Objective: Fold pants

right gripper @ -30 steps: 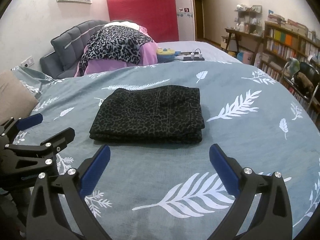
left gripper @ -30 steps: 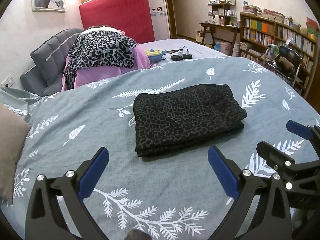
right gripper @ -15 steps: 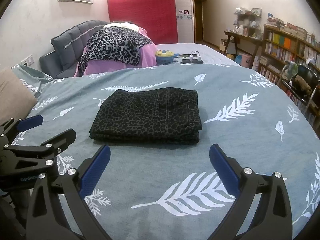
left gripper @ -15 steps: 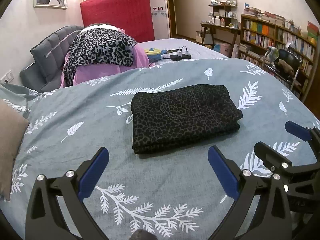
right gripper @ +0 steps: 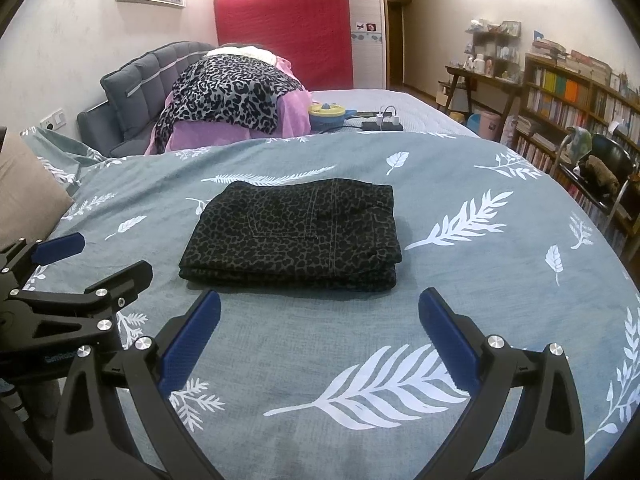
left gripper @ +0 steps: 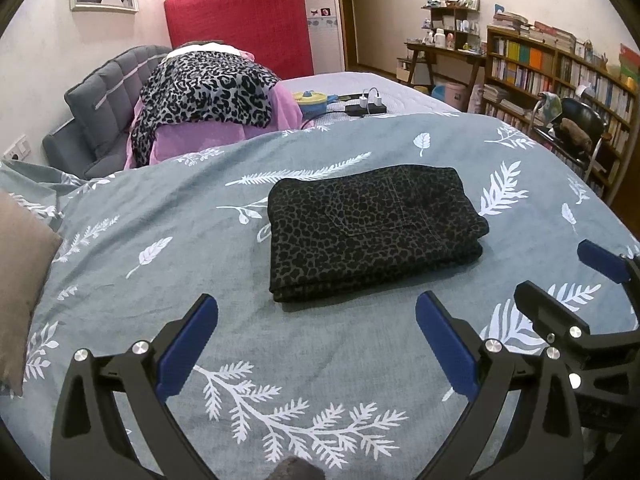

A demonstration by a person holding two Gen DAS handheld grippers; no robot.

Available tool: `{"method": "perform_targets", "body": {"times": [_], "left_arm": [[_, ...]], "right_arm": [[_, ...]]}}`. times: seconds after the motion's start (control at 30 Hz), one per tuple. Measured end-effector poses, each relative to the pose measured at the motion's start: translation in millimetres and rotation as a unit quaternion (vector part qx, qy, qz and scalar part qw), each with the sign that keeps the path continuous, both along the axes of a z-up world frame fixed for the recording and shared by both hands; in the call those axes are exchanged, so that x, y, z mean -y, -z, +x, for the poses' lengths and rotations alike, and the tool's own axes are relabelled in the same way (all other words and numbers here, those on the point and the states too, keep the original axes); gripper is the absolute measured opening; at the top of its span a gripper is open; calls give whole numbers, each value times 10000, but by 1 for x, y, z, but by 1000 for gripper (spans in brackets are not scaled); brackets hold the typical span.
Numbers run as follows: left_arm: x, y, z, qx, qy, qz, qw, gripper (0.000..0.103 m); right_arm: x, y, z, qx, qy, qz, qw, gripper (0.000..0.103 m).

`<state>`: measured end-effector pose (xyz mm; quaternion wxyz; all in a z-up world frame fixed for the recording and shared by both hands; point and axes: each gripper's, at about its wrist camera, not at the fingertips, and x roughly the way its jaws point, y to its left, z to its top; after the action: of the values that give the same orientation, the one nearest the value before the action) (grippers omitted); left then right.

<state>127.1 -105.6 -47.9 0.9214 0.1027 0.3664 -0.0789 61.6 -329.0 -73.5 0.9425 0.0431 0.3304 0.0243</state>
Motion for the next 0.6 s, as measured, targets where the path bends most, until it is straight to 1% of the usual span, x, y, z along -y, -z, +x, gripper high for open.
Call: {"method": "perform_targets", "body": {"times": [0.23,0.43,0.5,0.57,0.6], "left_arm": [[6,5,-2,217,-15,441,9988,98],[5,8,0,334,37,463,9984,98],[4,10,3,286,78,468,9985,98],[-1,20,11,67,78,331,9994,98],[-8,31,19,-153,72,198,9997,98]], "right_arm": [[-2,-4,0,19,17,-45,10000,100],[-1,-2,4,-14,27,-35,10000,100],[-2,1,7,-62,30,-45,10000,100],[-2,10,11,-162,46,-24,9999,100],[-3,16,14,-233,57,-6,9997,100]]}}
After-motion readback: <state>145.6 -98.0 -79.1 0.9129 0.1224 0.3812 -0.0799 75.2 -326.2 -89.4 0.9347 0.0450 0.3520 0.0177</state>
